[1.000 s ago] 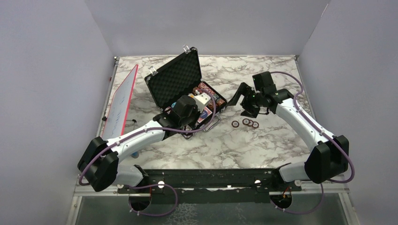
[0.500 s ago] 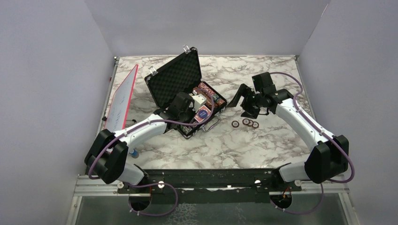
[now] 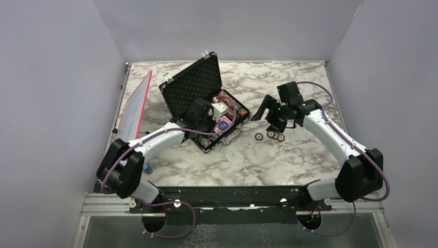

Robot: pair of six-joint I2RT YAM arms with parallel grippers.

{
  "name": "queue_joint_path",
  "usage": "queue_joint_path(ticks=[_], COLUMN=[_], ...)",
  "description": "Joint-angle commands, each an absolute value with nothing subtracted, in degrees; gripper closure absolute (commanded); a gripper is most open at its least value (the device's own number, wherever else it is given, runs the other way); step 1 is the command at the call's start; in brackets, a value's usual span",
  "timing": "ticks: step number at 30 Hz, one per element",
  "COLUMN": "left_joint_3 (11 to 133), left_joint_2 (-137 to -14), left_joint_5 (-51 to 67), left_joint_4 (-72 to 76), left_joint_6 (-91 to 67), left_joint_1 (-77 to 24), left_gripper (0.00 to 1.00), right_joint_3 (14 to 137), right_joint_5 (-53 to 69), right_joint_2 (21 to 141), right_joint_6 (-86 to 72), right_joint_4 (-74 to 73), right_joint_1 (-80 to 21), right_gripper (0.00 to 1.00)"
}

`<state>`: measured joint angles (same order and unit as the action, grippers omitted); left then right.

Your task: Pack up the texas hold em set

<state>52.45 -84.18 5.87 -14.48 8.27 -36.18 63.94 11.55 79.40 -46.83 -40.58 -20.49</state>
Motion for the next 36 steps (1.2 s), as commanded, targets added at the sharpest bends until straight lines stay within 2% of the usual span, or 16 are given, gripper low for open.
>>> queue_joint_path(ticks=[1,5,10,13,17,20,23,29,33,36], left_joint_3=[53.75,53.32,52.94,53.20,53.65,54.25,54.79,54.95,55.45,56.50], left_joint_2=[-82.70,-84.00,-84.95,-85.50,-85.48,-85.07,-85.02,-85.98,-84.84,-82.04], left_joint_5=[9.04,9.77,9.65,9.13,7.77,7.39,7.55,7.49,7.21,7.80], left_joint_4=[-13.63,-14.13,-14.64,-15.28,-15.88,-15.84,-15.82,-15.86,-15.20,-12.90], left_joint_6=[9.47,9.52,9.57,9.51,9.01,8.79,8.66,8.33,6.69,3.38], left_joint_1=[-35.61,-35.55,-35.60,-35.62,-35.60,-35.60,-35.60,-35.60,-35.53,-35.51], left_gripper=[1.00,0.99,0.92,0.85,0.67,0.61,0.61,0.79,0.78,0.72], right_joint_3=[63.72,63.72,63.55,63.46,63.61,63.63,63.55,63.52,64.26,64.85], right_joint_5=[10.29,10.37,10.37,10.37,10.54,10.47,10.38,8.91,3.56,-3.50], right_joint_2=[78.79,79.16,79.30,79.49,79.80,79.77,79.89,79.97,80.89,82.83], right_joint_6=[-46.40,-46.38,-46.19,-46.12,-45.98,-46.05,-46.00,-45.47,-42.72,-39.84], right_joint_4=[-41.92,-41.91,-41.92,-41.92,-41.84,-41.83,-41.83,-41.84,-42.48,-44.16], right_joint_1=[-20.01,-20.02,-19.99,-19.95,-19.95,-19.91,-19.87,-19.71,-19.19,-18.95], right_gripper=[0.15,0.15,0.15,0.15,0.15,0.15,0.15,0.15,0.15,0.15])
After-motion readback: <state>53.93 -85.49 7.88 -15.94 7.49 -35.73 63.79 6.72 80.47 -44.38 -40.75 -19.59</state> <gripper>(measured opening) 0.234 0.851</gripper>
